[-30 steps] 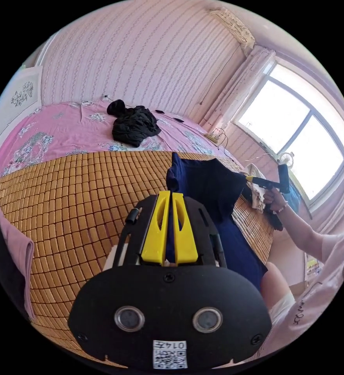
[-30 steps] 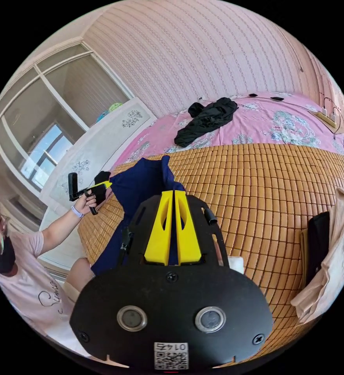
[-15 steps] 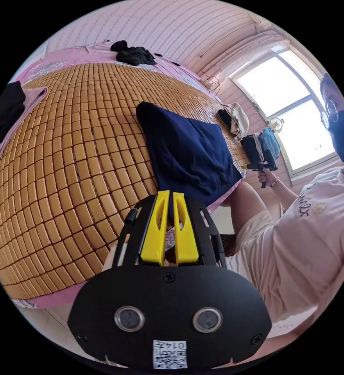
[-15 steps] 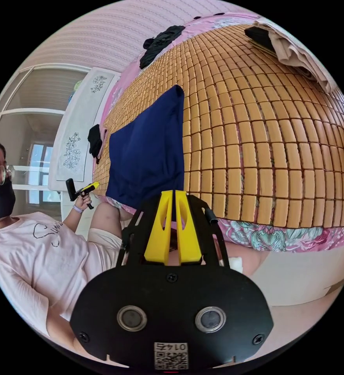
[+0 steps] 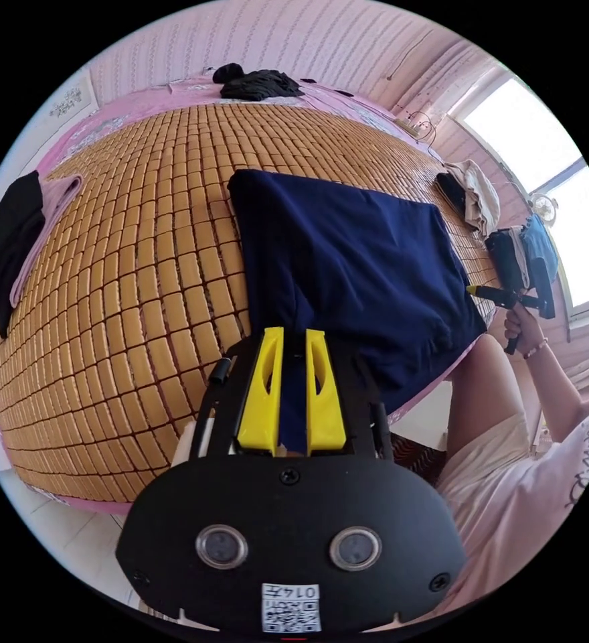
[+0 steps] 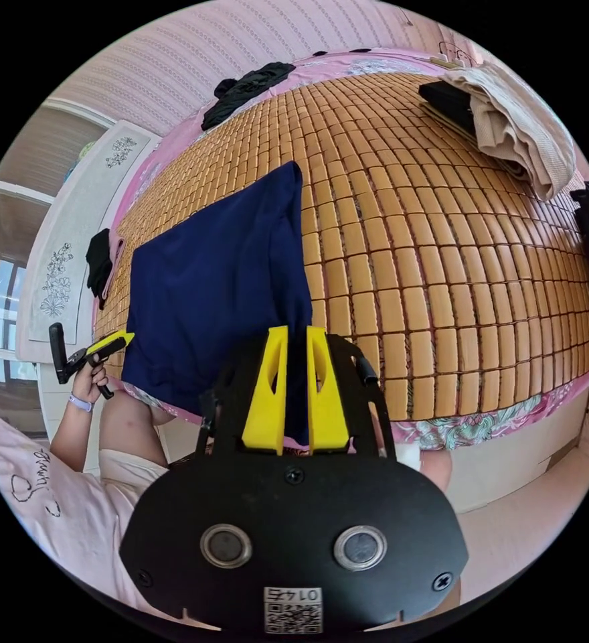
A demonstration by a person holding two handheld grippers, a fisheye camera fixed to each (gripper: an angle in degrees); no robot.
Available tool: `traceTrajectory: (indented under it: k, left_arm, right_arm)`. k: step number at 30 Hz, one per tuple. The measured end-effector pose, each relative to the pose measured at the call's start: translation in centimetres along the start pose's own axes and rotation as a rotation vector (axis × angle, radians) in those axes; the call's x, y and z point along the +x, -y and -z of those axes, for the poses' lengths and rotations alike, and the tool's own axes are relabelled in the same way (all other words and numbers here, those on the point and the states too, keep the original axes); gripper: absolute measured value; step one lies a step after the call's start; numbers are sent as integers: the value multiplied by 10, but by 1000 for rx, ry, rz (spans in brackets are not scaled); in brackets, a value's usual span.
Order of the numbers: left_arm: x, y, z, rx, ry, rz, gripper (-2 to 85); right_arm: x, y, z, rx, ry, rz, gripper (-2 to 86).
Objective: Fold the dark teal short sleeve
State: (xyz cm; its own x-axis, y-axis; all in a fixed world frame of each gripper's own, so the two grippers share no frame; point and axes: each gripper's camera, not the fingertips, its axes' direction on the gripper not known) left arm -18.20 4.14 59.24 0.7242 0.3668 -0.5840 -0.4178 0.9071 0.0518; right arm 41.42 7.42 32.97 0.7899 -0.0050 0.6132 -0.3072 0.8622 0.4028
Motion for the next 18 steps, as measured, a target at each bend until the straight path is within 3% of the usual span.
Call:
traceTrajectory:
  k: [10,14,18]
  left_arm:
    - [-9,-28,20,72,-170,37,-6]
    - [-17,-41,-16,1,-144,85,-8]
    - [1,-48,-38,21,-153,72,0]
  right_arm:
    - [0,-13,-3,7,174,-26,9]
    - [1,-14,-43,-71,117,-50,12]
    - [-26,-27,-53,14,-84,47,26]
